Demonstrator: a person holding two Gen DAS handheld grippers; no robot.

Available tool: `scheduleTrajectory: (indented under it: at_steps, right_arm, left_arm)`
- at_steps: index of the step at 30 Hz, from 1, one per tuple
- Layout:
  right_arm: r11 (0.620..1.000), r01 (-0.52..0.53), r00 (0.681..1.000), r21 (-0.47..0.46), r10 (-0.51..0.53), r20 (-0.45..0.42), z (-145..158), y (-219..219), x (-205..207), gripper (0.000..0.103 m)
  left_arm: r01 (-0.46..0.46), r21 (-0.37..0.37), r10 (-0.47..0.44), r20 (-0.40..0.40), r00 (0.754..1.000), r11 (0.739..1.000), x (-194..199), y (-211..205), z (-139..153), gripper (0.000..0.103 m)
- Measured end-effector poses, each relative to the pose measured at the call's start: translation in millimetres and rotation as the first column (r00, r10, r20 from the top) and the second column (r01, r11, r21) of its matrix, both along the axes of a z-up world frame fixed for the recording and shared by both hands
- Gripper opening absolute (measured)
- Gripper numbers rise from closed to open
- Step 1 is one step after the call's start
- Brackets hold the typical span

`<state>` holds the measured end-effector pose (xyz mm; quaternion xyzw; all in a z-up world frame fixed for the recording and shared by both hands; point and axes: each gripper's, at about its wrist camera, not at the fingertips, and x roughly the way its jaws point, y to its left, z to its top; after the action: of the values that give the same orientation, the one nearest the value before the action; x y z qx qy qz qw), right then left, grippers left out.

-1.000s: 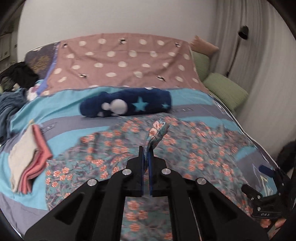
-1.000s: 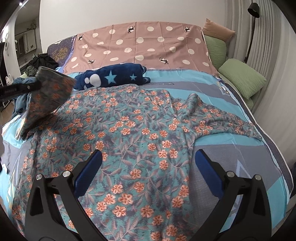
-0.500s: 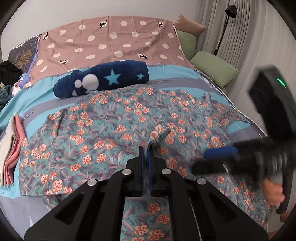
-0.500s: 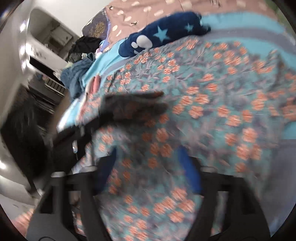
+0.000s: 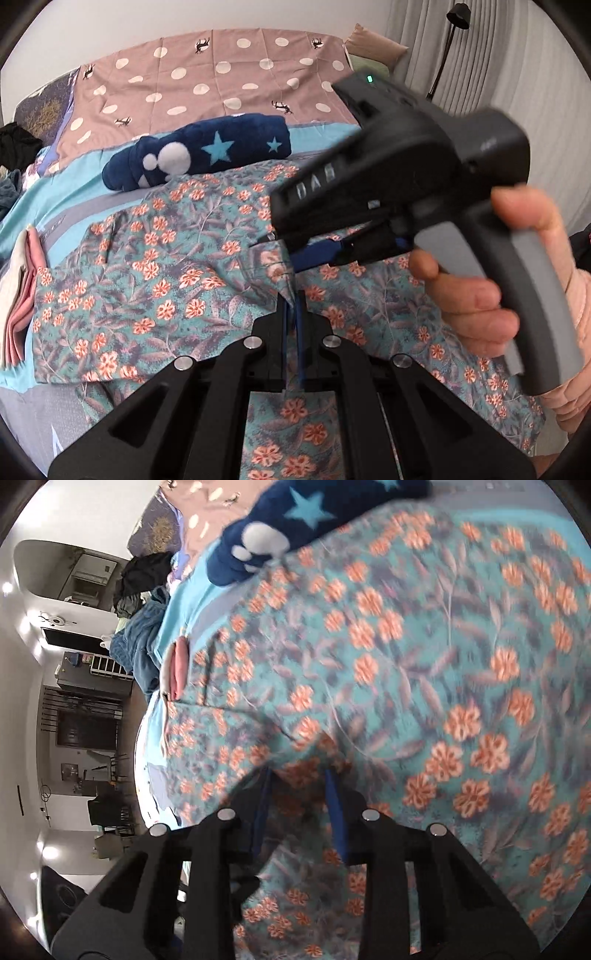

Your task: Fold small clothes

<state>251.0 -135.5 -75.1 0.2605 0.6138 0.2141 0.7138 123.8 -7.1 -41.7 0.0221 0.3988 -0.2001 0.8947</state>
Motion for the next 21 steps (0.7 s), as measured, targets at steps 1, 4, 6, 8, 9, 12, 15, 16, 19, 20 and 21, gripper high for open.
scheduleTrajectory:
  at_steps: [1,4,6,8,9,12,15,16,19,20,21]
  right_arm:
    - [1.0,-0.005,1.0,0.011,0.005,-0.009,5,-1,1,0.063]
    - [0.999,0.013,1.0,0.038,-0.012,-0.022,12,-11,-2,0.084]
    - [1.0,-0.012,1.0,0.016,0.013,-0.019,12,-12,-2,0.084]
    - [1.0,-0.005,0.999,-0.007,0.004,-0.043,4,-12,-2,0.083]
    - [1.0,-0.005,0.998,-0.02,0.004,-0.056,-2,-11,-2,0.078]
    - [0.998,-0.043,0.995,-0.034,0.04,-0.092,-16,-2,0,0.033]
    - [0.993,-0.082,0.996,-0.082,0.078,-0.047,-11,4,2,0.007]
    - [0.992,-0.068,0.998,-0.102,0.067,-0.012,-3,3,2,0.007]
    - [0.992,-0.019,0.983,-0.124,0.041,0.182,42,-13,-5,0.007]
    - [0.993,-0.004,0.974,-0.121,0.031,0.224,53,-20,-7,0.007]
    - [0.992,0.01,0.967,-0.122,0.022,0.255,61,-28,-10,0.007]
  left_arm:
    - [0.003,-0.002,-0.003,0.002,1.0,1.0,0,-1,1,0.004]
    - [0.019,0.003,-0.019,0.009,1.0,1.0,-2,-6,0,0.004]
    - [0.026,0.014,-0.026,0.008,1.0,1.0,-4,-10,-3,0.004]
    - [0.035,0.017,-0.035,-0.008,0.999,0.999,-4,-13,-6,0.004]
    - [0.036,0.017,-0.036,-0.013,0.999,0.999,-4,-15,-8,0.004]
    - [0.042,0.018,-0.042,-0.02,0.999,0.999,-2,-19,-10,0.004]
    - [0.047,0.026,-0.047,-0.01,0.999,0.999,-2,-25,-7,0.004]
    - [0.046,0.03,-0.046,-0.001,0.999,0.998,-1,-28,-4,0.004]
    - [0.043,0.015,-0.043,0.037,0.998,0.999,2,-33,9,0.008]
    - [0.042,0.003,-0.042,0.04,0.998,0.999,3,-33,12,0.024]
    - [0.026,-0.013,-0.026,0.044,0.999,1.0,3,-31,17,0.037]
